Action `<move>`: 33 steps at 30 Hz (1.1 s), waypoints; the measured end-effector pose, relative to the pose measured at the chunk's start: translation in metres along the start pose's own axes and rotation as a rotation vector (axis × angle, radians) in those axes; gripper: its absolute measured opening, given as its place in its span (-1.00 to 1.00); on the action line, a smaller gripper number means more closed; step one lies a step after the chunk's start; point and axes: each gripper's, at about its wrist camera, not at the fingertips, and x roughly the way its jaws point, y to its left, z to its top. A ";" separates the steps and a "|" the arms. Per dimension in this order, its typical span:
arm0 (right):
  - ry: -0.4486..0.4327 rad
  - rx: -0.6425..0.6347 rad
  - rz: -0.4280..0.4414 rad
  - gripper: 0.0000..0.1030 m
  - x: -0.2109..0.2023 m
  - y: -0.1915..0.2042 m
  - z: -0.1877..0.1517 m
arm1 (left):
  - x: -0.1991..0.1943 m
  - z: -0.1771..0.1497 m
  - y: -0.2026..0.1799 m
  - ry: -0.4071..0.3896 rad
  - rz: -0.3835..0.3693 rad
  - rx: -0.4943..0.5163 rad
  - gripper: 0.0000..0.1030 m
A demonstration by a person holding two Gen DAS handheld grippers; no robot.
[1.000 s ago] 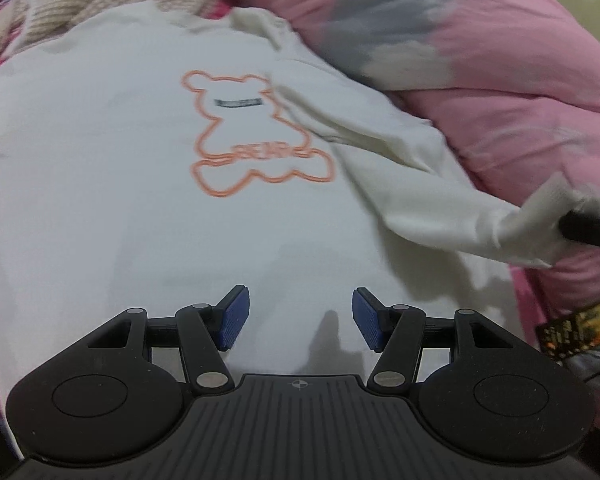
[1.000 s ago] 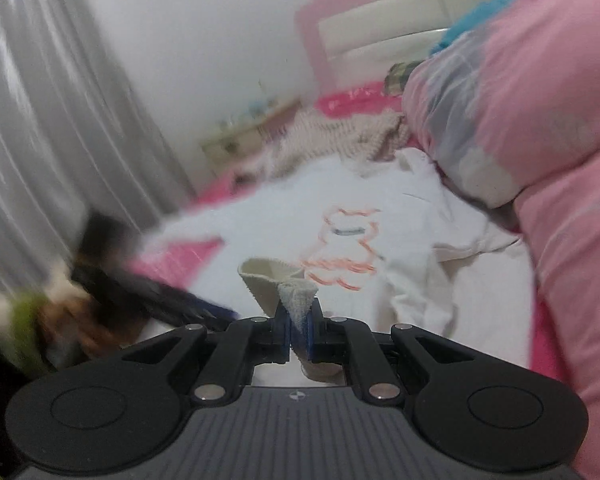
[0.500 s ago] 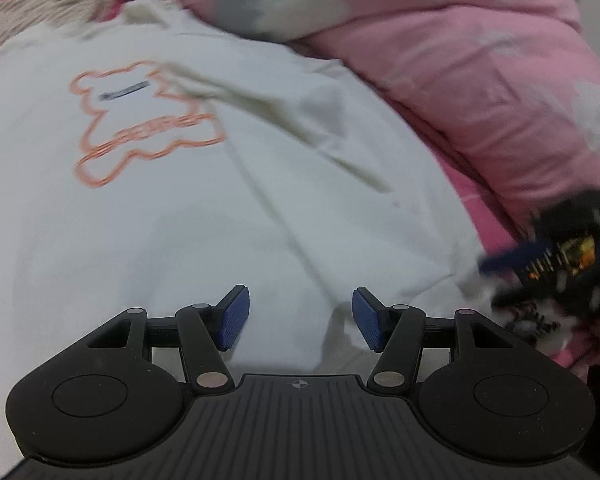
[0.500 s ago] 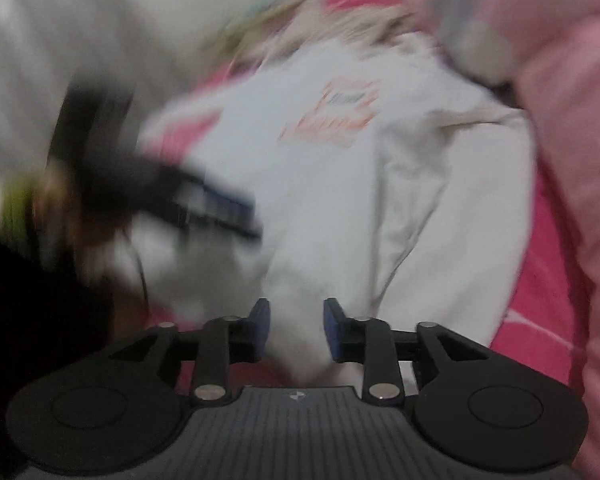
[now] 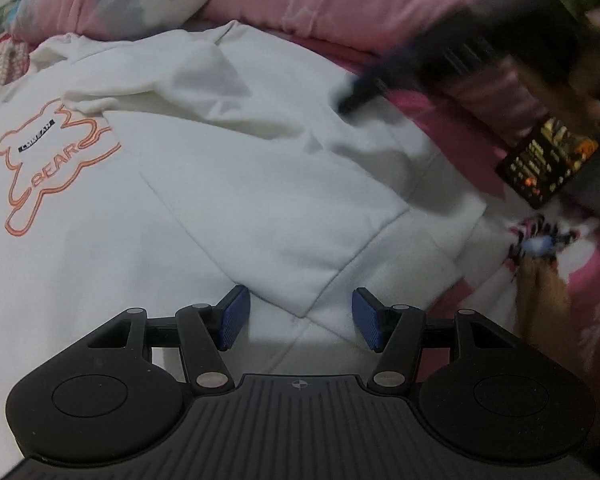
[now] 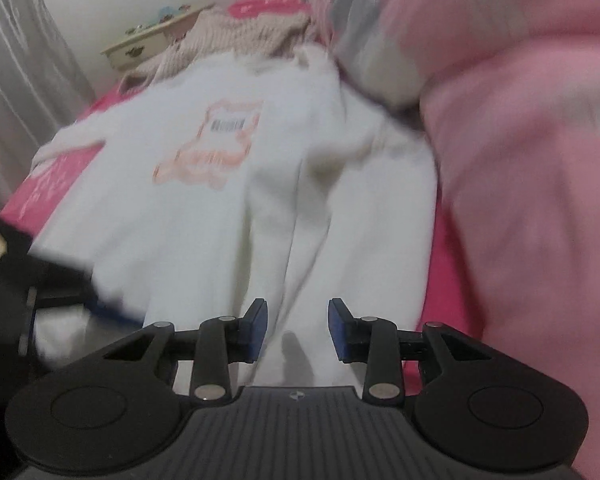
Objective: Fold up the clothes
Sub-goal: 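Move the left tool to the side edge of the hoodie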
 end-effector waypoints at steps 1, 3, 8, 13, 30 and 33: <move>-0.003 -0.015 -0.011 -0.28 0.004 0.000 0.014 | -0.001 0.002 0.003 -0.001 -0.007 -0.011 0.12; 0.005 -0.041 -0.027 -0.28 0.016 0.002 0.037 | -0.005 0.004 0.011 -0.003 -0.013 -0.028 0.12; 0.037 -0.039 -0.008 -0.18 0.036 0.010 0.067 | -0.027 0.002 0.062 0.014 0.015 -0.136 0.12; 0.023 -0.052 0.033 -0.16 0.034 0.009 0.068 | -0.067 -0.018 0.160 0.042 0.179 -0.375 0.11; -0.207 -0.438 0.314 0.05 0.140 0.130 0.216 | -0.096 -0.099 0.378 -0.245 0.240 -1.237 0.12; -0.232 -0.606 0.363 0.10 0.188 0.181 0.248 | -0.088 -0.110 0.392 -0.296 0.203 -1.343 0.12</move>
